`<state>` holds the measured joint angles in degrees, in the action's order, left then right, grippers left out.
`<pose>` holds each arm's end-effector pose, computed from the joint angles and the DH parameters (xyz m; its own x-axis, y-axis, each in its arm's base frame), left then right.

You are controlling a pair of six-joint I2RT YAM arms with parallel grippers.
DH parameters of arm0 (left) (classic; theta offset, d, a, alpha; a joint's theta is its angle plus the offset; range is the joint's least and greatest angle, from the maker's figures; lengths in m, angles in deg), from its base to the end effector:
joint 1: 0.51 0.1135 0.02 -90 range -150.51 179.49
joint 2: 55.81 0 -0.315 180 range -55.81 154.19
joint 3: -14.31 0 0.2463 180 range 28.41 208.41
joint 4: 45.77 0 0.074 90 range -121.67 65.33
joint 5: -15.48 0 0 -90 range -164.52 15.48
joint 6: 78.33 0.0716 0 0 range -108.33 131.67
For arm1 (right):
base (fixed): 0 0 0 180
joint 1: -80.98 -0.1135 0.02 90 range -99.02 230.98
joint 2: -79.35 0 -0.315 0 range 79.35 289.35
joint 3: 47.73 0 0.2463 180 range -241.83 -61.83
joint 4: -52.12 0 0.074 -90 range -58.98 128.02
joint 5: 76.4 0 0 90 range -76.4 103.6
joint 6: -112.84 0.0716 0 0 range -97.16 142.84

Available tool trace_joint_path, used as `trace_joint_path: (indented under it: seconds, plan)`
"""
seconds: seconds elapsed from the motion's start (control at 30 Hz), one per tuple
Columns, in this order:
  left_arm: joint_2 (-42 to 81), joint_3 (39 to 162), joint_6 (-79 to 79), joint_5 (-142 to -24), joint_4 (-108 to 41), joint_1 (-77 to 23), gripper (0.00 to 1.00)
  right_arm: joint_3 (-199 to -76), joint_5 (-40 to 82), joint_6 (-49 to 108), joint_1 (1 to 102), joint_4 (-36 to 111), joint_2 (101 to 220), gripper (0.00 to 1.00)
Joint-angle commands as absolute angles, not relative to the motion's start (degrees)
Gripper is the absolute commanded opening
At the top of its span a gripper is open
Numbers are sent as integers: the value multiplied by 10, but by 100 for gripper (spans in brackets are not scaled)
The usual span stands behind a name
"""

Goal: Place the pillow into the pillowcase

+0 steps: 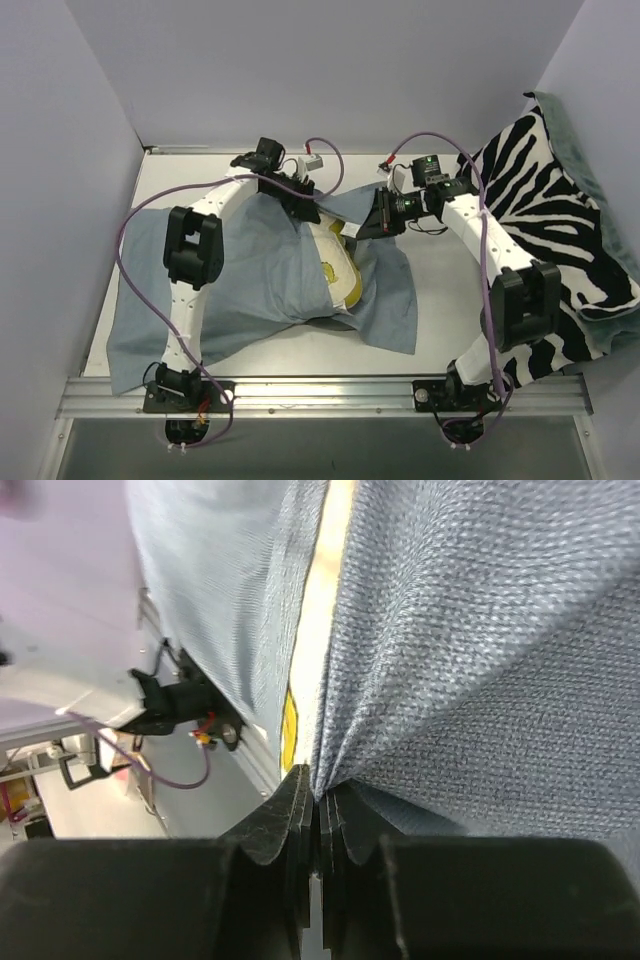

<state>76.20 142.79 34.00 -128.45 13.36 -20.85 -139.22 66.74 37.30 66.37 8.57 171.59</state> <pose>0.4768 -0.2385 0.2292 -0.5604 0.4463 -0.6976 0.8277 0.2740 -0.4897 0.3361 0.1468 0.3434 -0.8306 -0.0617 -0.5535 -0.5143 0.4662 0.7198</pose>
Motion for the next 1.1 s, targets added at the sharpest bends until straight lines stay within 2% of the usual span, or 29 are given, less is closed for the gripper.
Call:
trace_joint_path:
  seconds: [0.0, 0.03, 0.07, 0.17, 0.33, 0.4, 0.67, 0.7, 0.73, 0.8, 0.83, 0.87, 0.93, 0.97, 1.03, 1.07]
  plan:
    - [698, 1433, 267, -1213, 13, -178, 59, -1443, 657, 313, 671, 15, 1784, 0]
    - [681, 1417, 280, -1233, 20, -179, 65, -1493, 655, 314, 669, 15, 1810, 0]
    - [662, 1401, 311, -1249, 40, -187, 88, -1516, 649, 329, 670, 15, 1856, 0]
    - [555, 1331, 388, -1251, 88, -216, 96, -1593, 652, 344, 671, 15, 1912, 0]
    - [462, 1204, 507, -1219, 151, -299, 97, -1598, 662, 361, 675, 17, 1926, 0]
    - [438, 1152, 559, -1162, 151, -351, 97, -1574, 663, 366, 676, 17, 1916, 0]
    - [480, 1091, 581, -1009, 19, -475, 97, -1505, 669, 378, 678, 26, 1887, 0]
    - [492, 1084, 578, -957, 8, -481, 98, -1501, 668, 378, 678, 26, 1884, 0]
    - [505, 1079, 576, -940, -7, -480, 90, -1498, 667, 373, 679, 25, 1882, 0]
    - [547, 1082, 566, -913, -6, -470, 66, -1484, 661, 372, 684, 24, 1875, 0]
    - [555, 1088, 547, -932, 8, -444, 52, -1479, 651, 365, 685, 23, 1871, 0]
    - [563, 1111, 538, -972, 24, -428, 26, -1474, 644, 361, 686, 21, 1873, 0]
    - [566, 1137, 522, -1079, 79, -387, 5, -1461, 630, 349, 689, 14, 1874, 0]
    - [562, 1145, 501, -1171, 79, -348, 0, -1460, 613, 337, 689, 11, 1878, 0]
    - [570, 1176, 429, -1225, 81, -322, 0, -1459, 596, 328, 692, 0, 1888, 0]
    - [579, 1186, 411, -1259, 83, -303, 0, -1462, 575, 327, 692, -5, 1893, 7]
